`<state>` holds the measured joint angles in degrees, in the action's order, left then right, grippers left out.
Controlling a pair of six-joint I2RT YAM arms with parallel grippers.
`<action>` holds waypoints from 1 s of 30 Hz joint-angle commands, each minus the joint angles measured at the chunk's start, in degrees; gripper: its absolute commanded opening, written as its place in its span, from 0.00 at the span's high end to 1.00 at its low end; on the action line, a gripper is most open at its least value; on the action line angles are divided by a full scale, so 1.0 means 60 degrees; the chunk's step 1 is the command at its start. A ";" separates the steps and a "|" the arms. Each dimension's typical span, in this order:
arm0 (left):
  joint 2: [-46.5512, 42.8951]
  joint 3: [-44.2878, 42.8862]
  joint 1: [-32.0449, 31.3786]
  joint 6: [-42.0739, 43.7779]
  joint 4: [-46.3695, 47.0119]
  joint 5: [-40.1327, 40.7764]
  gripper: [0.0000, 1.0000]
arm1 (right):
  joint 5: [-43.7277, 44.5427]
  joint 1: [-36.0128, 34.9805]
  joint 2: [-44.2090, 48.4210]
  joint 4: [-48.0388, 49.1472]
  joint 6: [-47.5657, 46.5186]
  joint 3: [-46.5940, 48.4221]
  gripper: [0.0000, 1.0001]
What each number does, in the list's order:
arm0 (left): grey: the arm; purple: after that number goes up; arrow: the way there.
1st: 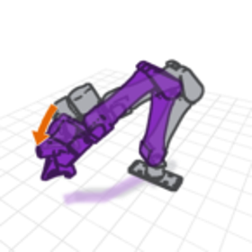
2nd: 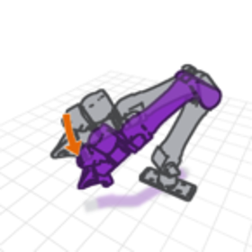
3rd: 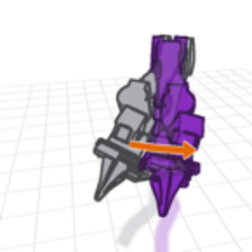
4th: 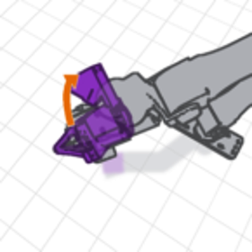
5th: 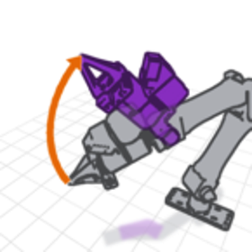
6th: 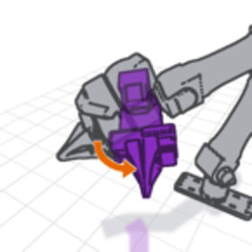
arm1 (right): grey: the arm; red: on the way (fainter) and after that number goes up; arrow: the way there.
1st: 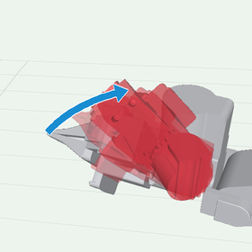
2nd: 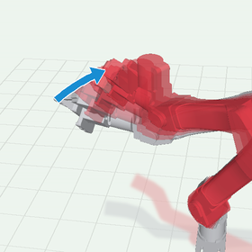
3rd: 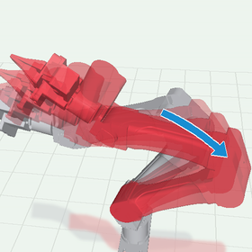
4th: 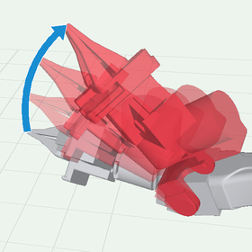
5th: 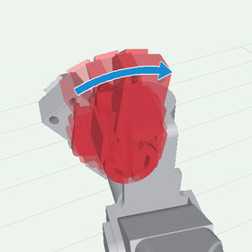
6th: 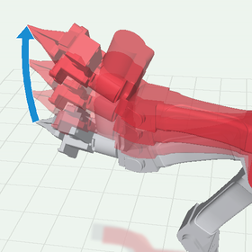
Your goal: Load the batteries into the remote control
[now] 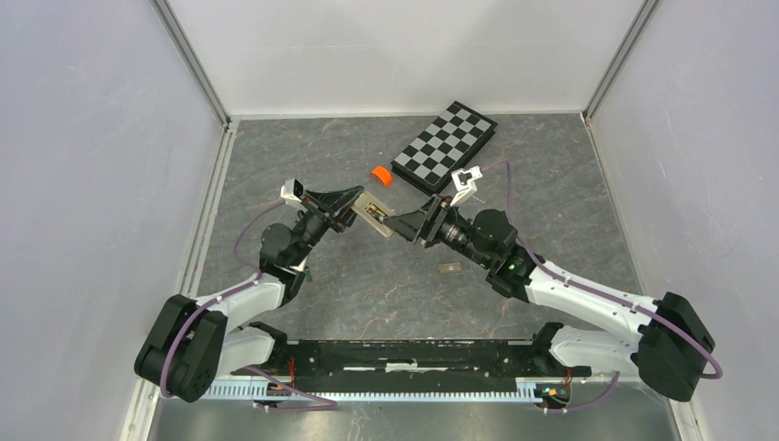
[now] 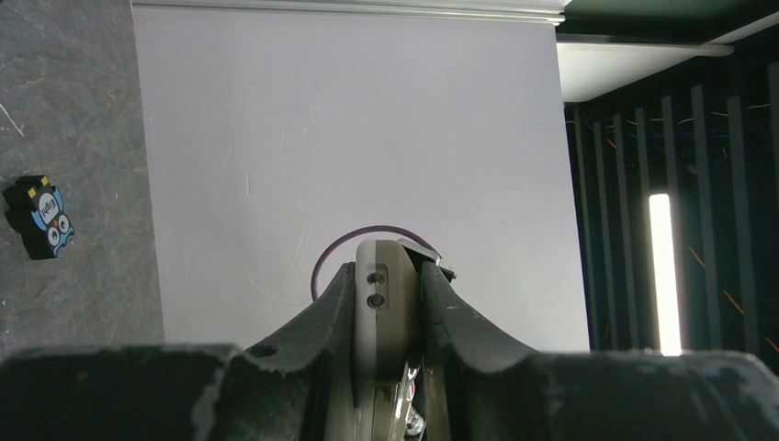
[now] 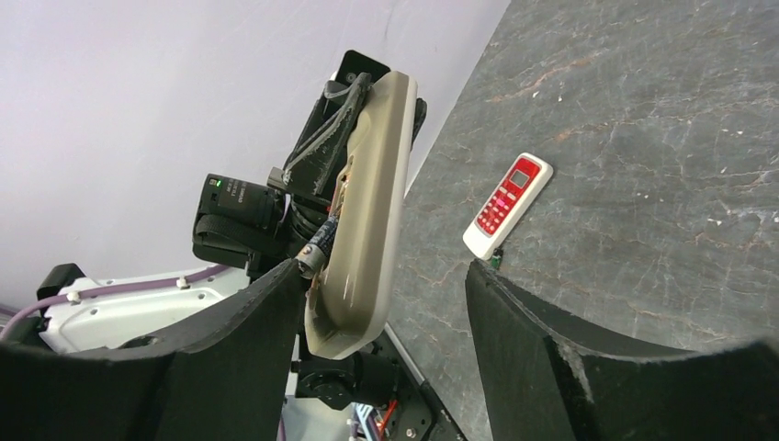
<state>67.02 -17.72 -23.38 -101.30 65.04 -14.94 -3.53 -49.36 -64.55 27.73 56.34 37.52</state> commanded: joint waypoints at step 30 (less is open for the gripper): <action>-0.0108 -0.0299 -0.0052 0.0013 0.0642 -0.0088 0.98 | 0.0076 0.0101 -0.0650 -0.0526 -0.0512 0.0494 0.40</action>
<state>67.51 -17.72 -23.31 -101.27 64.75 -14.76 -5.34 -48.99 -67.00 29.26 54.13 38.74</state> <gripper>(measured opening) 0.316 0.634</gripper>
